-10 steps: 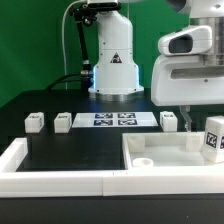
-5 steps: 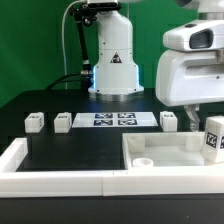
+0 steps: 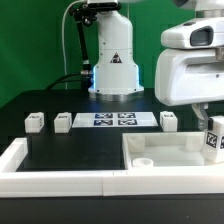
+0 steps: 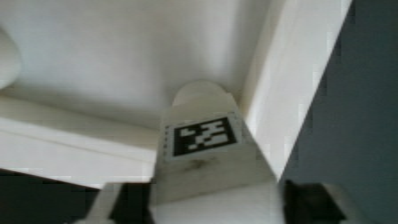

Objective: Assemble square table

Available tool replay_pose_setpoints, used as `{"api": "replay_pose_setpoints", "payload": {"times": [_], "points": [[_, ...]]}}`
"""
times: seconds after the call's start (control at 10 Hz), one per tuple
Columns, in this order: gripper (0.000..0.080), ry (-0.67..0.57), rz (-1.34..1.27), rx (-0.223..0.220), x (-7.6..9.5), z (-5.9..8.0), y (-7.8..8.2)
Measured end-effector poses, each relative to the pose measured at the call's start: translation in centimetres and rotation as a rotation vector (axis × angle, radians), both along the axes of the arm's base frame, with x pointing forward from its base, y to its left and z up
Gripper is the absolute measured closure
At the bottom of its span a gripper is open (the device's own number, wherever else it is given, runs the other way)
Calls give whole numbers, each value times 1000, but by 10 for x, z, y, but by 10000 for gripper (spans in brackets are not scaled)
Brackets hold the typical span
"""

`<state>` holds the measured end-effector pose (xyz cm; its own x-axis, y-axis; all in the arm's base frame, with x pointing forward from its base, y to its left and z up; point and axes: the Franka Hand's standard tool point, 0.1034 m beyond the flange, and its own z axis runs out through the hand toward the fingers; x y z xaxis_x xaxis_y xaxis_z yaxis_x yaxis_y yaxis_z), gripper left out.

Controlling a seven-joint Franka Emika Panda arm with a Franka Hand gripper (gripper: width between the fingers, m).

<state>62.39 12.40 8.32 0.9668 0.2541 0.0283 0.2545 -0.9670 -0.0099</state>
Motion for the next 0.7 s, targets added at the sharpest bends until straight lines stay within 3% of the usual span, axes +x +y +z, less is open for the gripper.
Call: {"api": "replay_pose_setpoints", "payload": {"times": [0.3,0.7], "points": [[509,1,-30,1,0,0,0],[508,-19,-486,55,0,-1,-3]]}}
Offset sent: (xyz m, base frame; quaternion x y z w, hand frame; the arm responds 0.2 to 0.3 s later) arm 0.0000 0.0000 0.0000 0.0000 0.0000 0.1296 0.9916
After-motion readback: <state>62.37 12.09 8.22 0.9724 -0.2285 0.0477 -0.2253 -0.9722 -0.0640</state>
